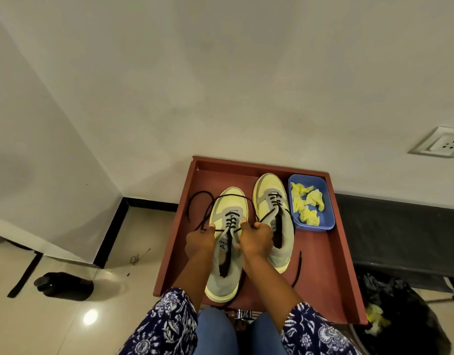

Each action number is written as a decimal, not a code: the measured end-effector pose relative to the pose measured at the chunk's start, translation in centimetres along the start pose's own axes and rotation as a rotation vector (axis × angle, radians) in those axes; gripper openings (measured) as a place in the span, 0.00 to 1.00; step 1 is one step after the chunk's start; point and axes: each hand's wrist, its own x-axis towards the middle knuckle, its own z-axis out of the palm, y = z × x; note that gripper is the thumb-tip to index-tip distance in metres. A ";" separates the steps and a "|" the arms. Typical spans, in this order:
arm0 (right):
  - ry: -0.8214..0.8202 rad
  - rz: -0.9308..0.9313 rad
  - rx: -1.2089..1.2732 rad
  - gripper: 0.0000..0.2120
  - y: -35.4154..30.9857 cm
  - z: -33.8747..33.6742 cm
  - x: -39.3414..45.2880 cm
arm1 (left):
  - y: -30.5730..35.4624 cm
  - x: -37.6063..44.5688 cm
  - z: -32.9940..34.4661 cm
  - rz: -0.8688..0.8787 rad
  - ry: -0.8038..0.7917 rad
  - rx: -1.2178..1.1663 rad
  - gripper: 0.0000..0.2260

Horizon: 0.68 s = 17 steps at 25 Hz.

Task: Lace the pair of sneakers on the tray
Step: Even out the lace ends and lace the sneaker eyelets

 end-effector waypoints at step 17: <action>-0.466 -0.175 0.044 0.12 -3.0 -2.3 -0.4 | 2.6 -0.7 -0.3 0.523 -0.342 0.243 0.09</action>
